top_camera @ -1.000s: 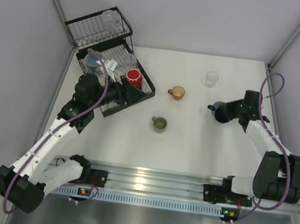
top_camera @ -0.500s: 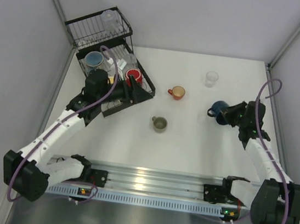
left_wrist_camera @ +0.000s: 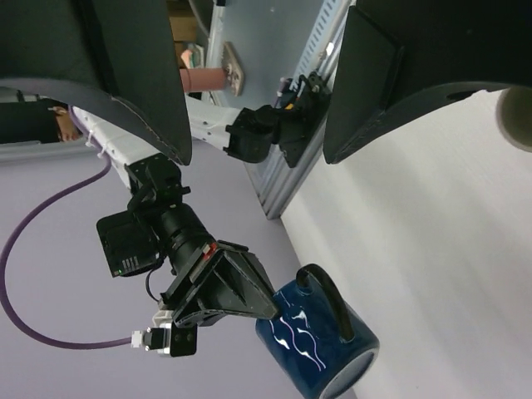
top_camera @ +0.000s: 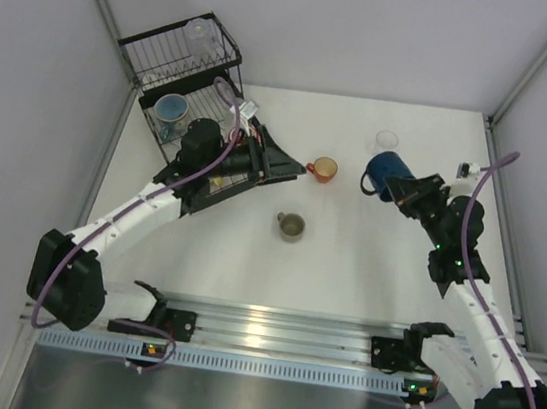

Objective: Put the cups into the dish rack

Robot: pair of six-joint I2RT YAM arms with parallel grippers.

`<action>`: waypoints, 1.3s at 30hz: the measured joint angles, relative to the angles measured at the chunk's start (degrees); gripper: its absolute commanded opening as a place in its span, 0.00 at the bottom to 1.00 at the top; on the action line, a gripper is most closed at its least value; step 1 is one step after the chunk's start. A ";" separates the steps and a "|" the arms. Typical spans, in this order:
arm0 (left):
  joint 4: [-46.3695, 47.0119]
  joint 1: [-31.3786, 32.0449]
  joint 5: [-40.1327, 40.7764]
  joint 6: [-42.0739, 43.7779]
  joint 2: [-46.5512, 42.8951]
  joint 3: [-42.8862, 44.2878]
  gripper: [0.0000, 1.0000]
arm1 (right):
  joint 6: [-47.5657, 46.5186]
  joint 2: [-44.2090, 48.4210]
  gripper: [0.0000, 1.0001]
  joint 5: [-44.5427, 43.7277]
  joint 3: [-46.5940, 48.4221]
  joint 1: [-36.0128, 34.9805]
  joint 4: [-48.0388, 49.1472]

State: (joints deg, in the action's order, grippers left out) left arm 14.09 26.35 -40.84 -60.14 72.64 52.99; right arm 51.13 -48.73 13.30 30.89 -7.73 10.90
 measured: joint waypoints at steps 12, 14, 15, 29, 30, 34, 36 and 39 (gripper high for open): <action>4.87 2.45 -6.56 -6.21 9.20 5.51 0.69 | -1.68 0.26 0.00 1.92 2.62 -10.16 11.10; 5.01 3.50 -6.93 -6.16 9.84 6.16 0.69 | -1.68 0.24 0.00 1.97 2.67 -11.72 12.50; 5.22 3.98 -7.13 -6.16 10.12 6.51 0.68 | -1.68 0.24 0.00 2.01 2.67 -12.48 13.09; 5.88 6.23 -7.80 -4.20 13.49 8.00 0.58 | -2.60 -1.16 0.00 0.17 3.65 -20.65 15.02; 5.97 6.32 -7.85 -4.24 13.51 8.20 0.56 | -2.67 -1.40 0.00 0.00 3.74 -21.09 15.28; 6.73 6.36 -8.02 -5.38 13.53 8.28 0.35 | -3.15 -2.03 0.00 -0.76 3.76 -22.73 16.46; 7.48 6.19 -7.78 -6.56 13.60 8.24 0.17 | -3.19 -2.01 0.00 -1.40 3.76 -23.12 17.44; 9.57 5.73 -7.52 -9.18 13.55 7.91 0.00 | -4.17 -1.92 0.00 -2.08 3.74 -23.39 18.51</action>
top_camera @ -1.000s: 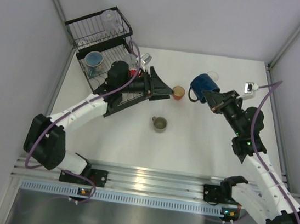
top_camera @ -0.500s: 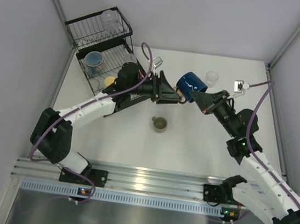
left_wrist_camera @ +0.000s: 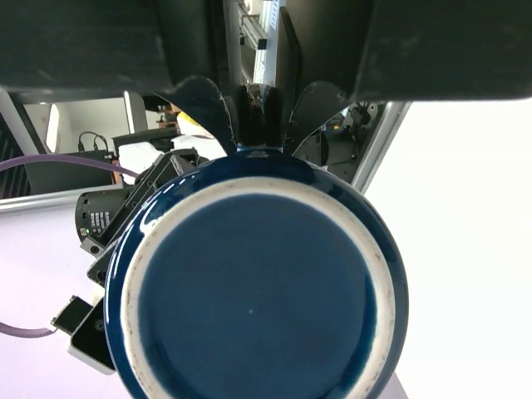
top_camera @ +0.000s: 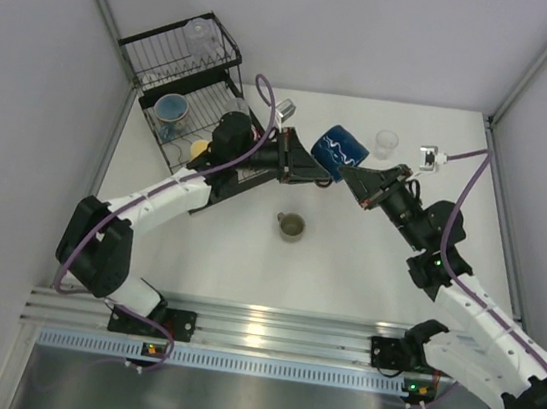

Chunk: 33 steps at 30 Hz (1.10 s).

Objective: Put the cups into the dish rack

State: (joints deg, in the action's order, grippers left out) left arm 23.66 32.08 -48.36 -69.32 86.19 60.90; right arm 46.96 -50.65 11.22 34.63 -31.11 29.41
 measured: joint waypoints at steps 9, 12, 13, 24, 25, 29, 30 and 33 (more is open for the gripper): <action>-5.51 -0.11 1.44 6.67 -0.96 1.51 0.00 | -1.84 2.40 0.37 -0.66 0.00 -0.59 -2.82; -15.61 -0.28 4.83 15.15 -1.01 6.23 0.00 | -3.28 5.27 0.46 -1.84 -0.02 -0.63 -6.58; -19.30 -0.35 7.21 18.36 -1.05 8.15 0.00 | -3.87 6.60 0.48 -2.14 0.00 -0.66 -7.76; -42.86 -3.87 38.36 44.00 -1.22 16.33 0.00 | -10.47 19.30 0.54 -5.09 1.20 -0.68 -19.89; -43.82 -4.04 42.66 46.14 -1.22 16.37 0.00 | -10.88 19.82 0.54 -5.22 1.40 -0.68 -20.63; -47.06 -7.63 53.07 51.93 -0.81 17.16 0.00 | -12.79 23.43 0.55 -5.99 1.51 -0.68 -23.93; -47.32 -9.07 54.58 52.68 -0.52 17.59 0.00 | -13.18 24.04 0.55 -6.21 1.51 -0.68 -24.39; -46.40 -13.68 57.92 54.80 0.59 18.34 0.00 | -14.88 26.05 0.55 -6.99 1.53 -0.68 -26.18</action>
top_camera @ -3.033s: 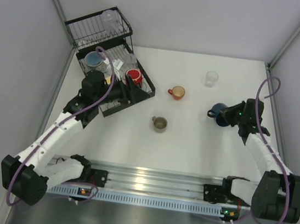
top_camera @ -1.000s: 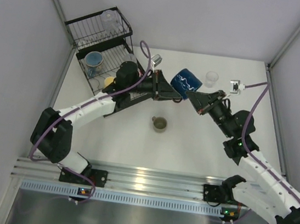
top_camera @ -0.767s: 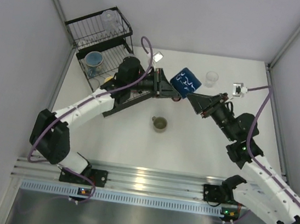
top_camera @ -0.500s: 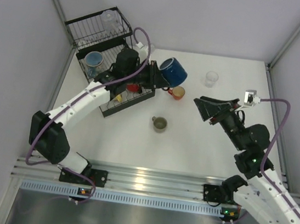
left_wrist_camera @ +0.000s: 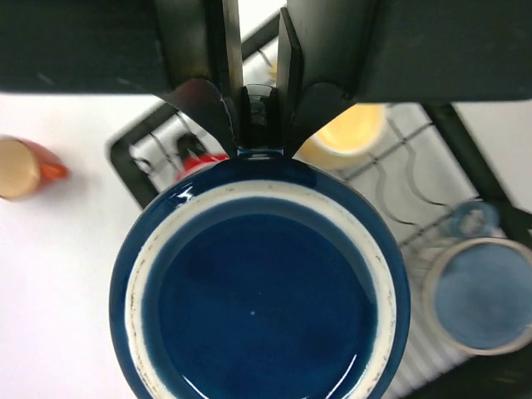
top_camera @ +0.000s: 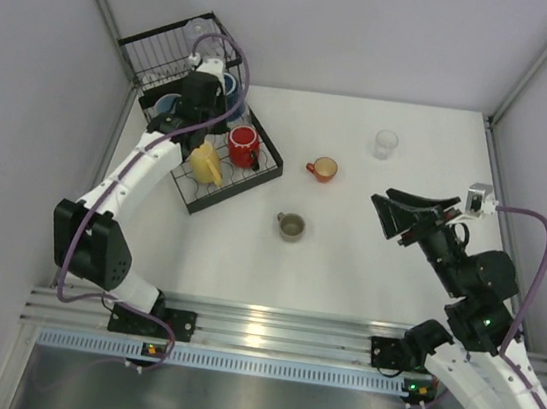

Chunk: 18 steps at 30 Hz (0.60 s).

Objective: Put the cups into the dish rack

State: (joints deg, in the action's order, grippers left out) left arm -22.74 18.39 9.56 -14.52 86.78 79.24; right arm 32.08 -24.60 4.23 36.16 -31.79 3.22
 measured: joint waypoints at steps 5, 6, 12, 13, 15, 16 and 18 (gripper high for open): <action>3.45 -5.35 2.54 3.72 1.29 -0.68 0.00 | -2.73 1.68 0.55 -1.20 0.39 0.00 -3.21; 4.00 -6.12 1.79 4.17 1.40 -0.90 0.00 | -3.32 1.97 0.55 -1.44 0.39 0.00 -4.00; 9.57 -9.49 -2.69 8.98 1.66 -4.59 0.00 | -5.77 4.02 0.55 -2.71 0.39 0.00 -6.86; 10.25 -9.62 -3.15 9.94 1.68 -5.44 0.00 | -6.10 4.46 0.55 -2.84 0.39 0.00 -6.99; 11.19 -9.97 -4.37 10.88 1.73 -6.73 0.00 | -6.58 5.14 0.55 -3.02 0.39 0.00 -7.19; 11.98 -10.21 -5.44 11.67 1.77 -7.58 0.00 | -6.64 5.40 0.55 -3.10 0.39 0.00 -7.19; 12.92 -10.60 -6.86 13.00 1.88 -8.81 0.00 | -6.93 5.79 0.56 -3.15 0.39 0.00 -7.43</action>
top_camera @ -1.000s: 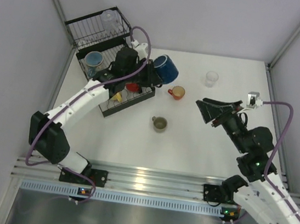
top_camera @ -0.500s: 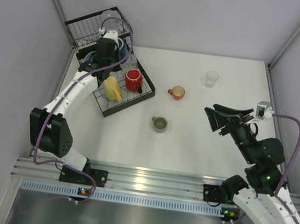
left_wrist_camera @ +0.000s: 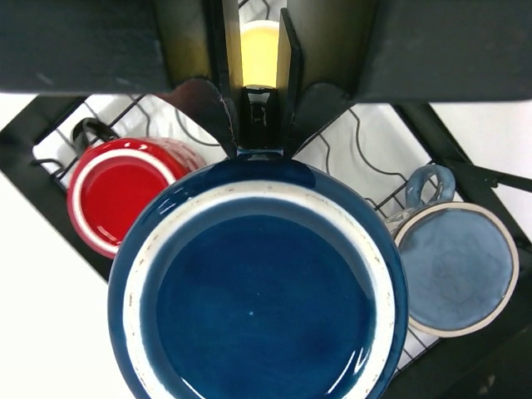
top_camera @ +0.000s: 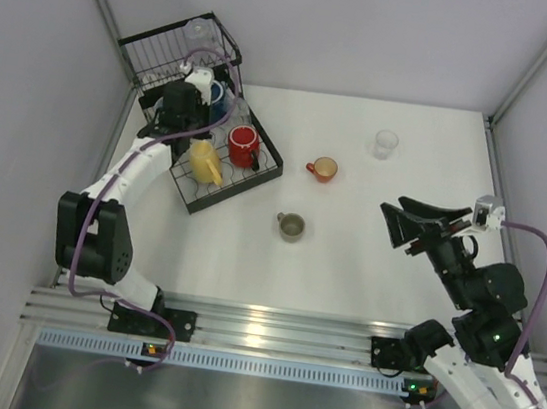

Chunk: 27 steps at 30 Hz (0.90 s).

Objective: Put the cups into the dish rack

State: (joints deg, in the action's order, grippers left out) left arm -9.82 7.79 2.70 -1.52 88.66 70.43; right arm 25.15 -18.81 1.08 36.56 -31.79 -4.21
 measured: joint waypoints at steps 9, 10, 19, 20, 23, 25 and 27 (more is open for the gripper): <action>6.99 -3.87 -5.20 6.27 0.00 -4.94 0.00 | -1.70 3.50 0.55 -1.64 0.00 0.00 -1.62; 7.32 -3.98 -5.44 6.93 0.00 -5.51 0.00 | -1.88 3.67 0.55 -1.81 0.00 0.00 -1.70; 9.73 -4.22 -7.85 10.16 0.00 -8.63 0.00 | -2.64 3.80 0.55 -2.43 0.00 0.00 -2.75; 9.75 -4.42 -7.85 10.27 0.00 -8.66 0.00 | -2.67 3.80 0.55 -2.51 0.00 0.00 -2.86; 9.75 -5.01 -7.63 10.51 0.00 -8.68 0.00 | -2.71 3.87 0.55 -2.58 0.00 0.00 -3.26; 9.81 -5.42 -7.23 10.71 0.00 -8.68 0.00 | -2.71 4.09 0.55 -2.62 0.00 0.00 -3.61; 9.86 -5.60 -6.99 10.95 0.00 -8.70 0.00 | -2.89 4.17 0.55 -2.67 0.00 0.00 -3.72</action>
State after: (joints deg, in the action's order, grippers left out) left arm 0.03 2.20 -4.29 9.43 88.66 61.73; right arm 22.26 -14.63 -1.58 36.56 -31.79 -7.92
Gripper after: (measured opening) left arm 0.225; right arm 0.552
